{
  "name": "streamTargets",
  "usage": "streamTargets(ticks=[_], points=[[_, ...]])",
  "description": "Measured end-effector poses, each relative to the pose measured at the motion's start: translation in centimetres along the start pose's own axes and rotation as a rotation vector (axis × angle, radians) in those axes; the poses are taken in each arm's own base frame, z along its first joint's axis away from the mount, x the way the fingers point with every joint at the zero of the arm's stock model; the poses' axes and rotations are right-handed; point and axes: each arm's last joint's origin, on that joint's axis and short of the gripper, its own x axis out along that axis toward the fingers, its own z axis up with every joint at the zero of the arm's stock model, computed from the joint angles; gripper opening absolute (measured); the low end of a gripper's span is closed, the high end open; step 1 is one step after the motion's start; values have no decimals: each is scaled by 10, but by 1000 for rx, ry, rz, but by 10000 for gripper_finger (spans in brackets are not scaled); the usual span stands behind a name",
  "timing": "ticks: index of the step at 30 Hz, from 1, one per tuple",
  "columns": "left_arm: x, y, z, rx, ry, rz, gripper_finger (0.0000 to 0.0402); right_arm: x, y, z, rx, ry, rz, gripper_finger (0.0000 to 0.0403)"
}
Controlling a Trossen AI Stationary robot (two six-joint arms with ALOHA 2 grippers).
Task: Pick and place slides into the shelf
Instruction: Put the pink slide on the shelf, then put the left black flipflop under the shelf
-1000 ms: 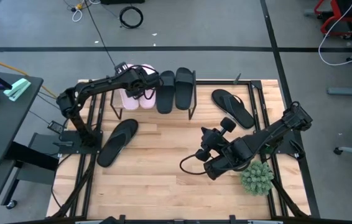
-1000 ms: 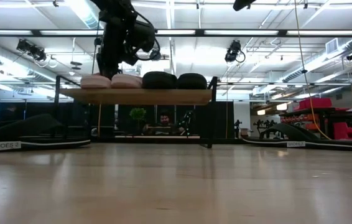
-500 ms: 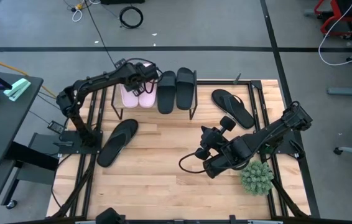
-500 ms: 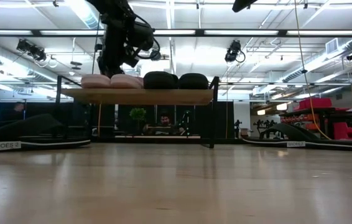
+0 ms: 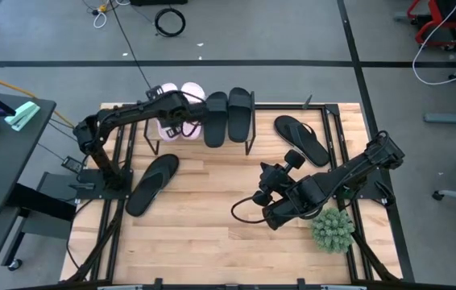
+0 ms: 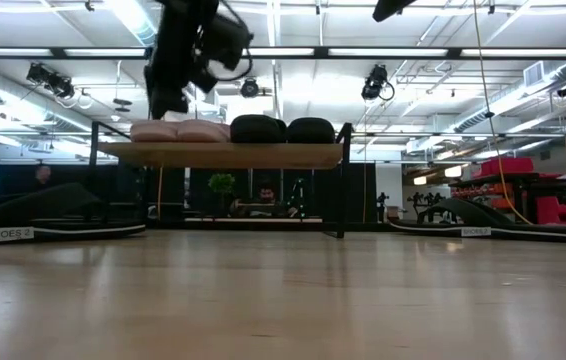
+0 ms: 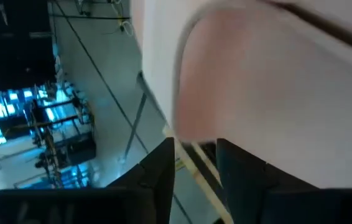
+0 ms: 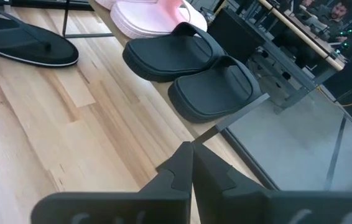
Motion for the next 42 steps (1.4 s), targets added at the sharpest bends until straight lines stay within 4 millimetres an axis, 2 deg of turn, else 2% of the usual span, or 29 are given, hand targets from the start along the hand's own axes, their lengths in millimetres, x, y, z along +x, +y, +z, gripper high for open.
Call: streamTargets(ticks=[6, 10, 13, 18, 22, 27, 30, 35, 38, 42], points=[[-50, -9, -18, -60, -139, -184, 109, 6, -3, 2, 10, 9, -17, 13], [-79, -26, -38, -81, -143, -401, 96, 9, -4, 3, 14, 14, -26, 12], [-101, -46, -55, 1, -137, -541, 87, 9, -4, 3, 12, 15, -27, 12], [-133, -82, -92, 197, -215, -584, 72, 9, -4, 3, 13, 15, -26, 13], [-146, -110, -129, 222, -224, -559, 64, 9, -4, 3, 14, 15, -26, 12], [-143, -144, -166, 60, -237, -521, 62, 9, -4, 3, 14, 15, -26, 13], [-129, -166, -182, -56, -227, -531, 61, 9, -4, 3, 15, 14, -26, 12], [-102, -197, -205, -117, -237, -548, 57, 9, -4, 3, 15, 14, -26, 12], [-86, -202, -212, -137, -285, -480, 58, 9, -4, 3, 15, 14, -26, 12], [-71, -196, -218, -189, -257, -358, 59, 9, -4, 3, 15, 14, -26, 13]])
